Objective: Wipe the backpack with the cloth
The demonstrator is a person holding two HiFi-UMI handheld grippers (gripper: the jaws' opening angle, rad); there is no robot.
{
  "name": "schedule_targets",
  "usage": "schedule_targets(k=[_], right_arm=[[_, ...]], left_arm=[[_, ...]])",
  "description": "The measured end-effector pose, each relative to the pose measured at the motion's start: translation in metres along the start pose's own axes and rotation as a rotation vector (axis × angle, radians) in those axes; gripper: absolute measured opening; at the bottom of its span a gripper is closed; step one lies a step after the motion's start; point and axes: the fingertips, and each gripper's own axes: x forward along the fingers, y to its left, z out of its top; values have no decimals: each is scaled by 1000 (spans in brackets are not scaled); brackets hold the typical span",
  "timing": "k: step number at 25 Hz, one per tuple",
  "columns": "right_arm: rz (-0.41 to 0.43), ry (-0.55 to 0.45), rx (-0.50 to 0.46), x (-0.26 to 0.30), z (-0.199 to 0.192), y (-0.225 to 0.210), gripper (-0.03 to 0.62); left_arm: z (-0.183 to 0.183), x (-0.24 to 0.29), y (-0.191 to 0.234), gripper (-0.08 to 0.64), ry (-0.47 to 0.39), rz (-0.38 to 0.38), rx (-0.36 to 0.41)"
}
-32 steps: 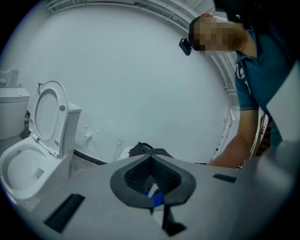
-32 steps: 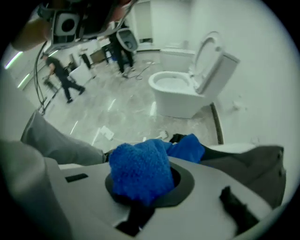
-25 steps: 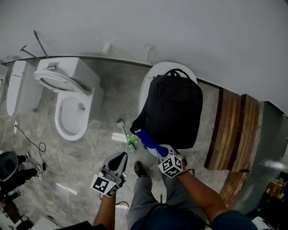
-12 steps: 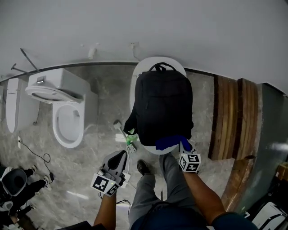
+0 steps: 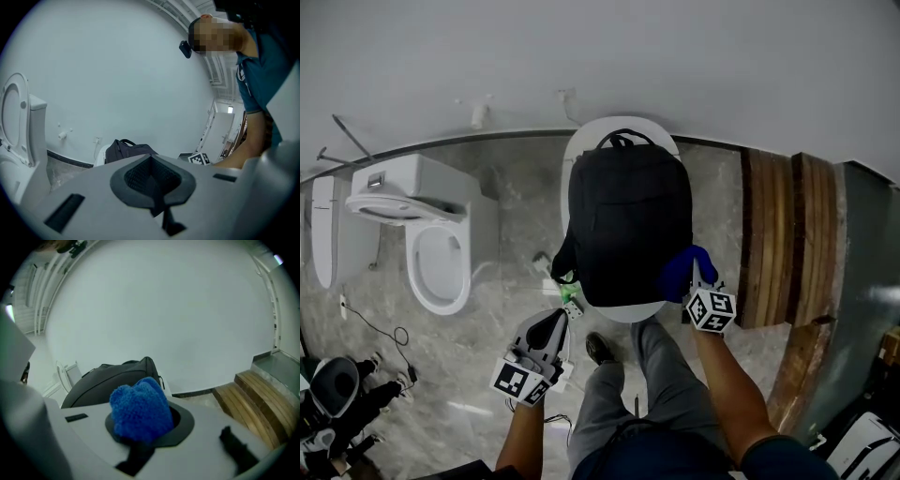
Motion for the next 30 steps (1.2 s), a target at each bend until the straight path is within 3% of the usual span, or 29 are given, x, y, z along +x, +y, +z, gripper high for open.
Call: schedule_targets(k=[3,7,13,16,18,23,30], right_arm=[[61,-78,-114,15,28,19,23],[171,-127,-384,25,52,70,23],[437,-172,-789,16,35,192,23],[442,-223,-1077,16,17,238,23],[431,-242,-1186,22,13,257,23],[469,-166,-1187,46,18,277,23],[537,57,-1139,75,30,285,24]], left_arm=[[1,5,0,3,0,1,4],[1,6,6,3,1,17,5],[4,3,13,3,-6,49,-2],[3,1,16,3,-13,61,-2],[3,-1,18,3,-16,69,-6],[2,-8,22,3,-21,94,-15],[5,-7,27,3,-32,118,-35]])
